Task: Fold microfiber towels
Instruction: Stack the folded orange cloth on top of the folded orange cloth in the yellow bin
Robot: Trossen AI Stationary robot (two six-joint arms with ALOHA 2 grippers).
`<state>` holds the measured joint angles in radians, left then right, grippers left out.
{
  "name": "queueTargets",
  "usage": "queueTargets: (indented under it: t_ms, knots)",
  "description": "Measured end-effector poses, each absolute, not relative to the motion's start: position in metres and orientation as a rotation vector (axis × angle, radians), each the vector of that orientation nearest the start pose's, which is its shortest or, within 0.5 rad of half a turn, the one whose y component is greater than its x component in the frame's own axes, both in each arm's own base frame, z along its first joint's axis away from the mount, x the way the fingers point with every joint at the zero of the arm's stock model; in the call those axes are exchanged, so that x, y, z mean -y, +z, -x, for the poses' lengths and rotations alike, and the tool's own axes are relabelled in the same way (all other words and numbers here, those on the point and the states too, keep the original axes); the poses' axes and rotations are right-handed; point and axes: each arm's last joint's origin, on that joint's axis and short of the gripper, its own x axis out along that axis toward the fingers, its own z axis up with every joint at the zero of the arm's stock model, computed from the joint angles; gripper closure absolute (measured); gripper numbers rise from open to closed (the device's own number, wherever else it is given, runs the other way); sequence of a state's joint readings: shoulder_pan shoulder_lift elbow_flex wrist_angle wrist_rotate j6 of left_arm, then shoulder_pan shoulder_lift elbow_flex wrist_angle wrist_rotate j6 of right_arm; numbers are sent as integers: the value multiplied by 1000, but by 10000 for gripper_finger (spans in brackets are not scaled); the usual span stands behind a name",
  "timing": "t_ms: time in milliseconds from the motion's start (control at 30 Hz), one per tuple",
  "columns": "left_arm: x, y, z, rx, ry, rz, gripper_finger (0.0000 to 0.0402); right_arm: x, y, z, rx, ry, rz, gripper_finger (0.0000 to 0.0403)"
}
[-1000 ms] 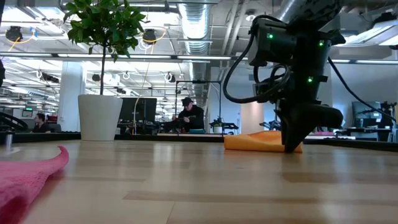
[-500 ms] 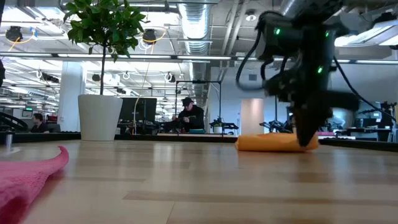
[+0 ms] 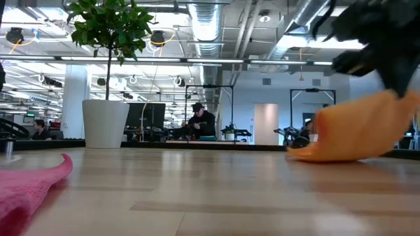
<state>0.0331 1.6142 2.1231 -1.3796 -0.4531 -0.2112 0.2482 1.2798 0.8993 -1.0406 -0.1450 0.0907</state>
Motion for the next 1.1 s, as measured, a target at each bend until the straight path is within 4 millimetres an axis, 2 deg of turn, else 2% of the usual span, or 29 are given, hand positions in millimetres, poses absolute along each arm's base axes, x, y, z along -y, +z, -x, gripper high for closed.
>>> queueTargets:
  t_ms: [267,433,600,800,1100]
  knots:
    - [-20,467,-276,-802,540,22,286,-85,255,-161,-1385,442,-109,399]
    - [-17,467,-277,-815,489,4,286,-104,262,-144,-1414,455,-220,399]
    - [-14,467,-277,-827,429,1,286,-130,263,-131,-1466,514,-288,398]
    - [-14,467,-277,-831,423,-16,286,-166,261,-120,-1445,655,-271,393]
    - [-14,467,-277,-830,423,-15,286,-203,243,-119,-1461,728,-245,391]
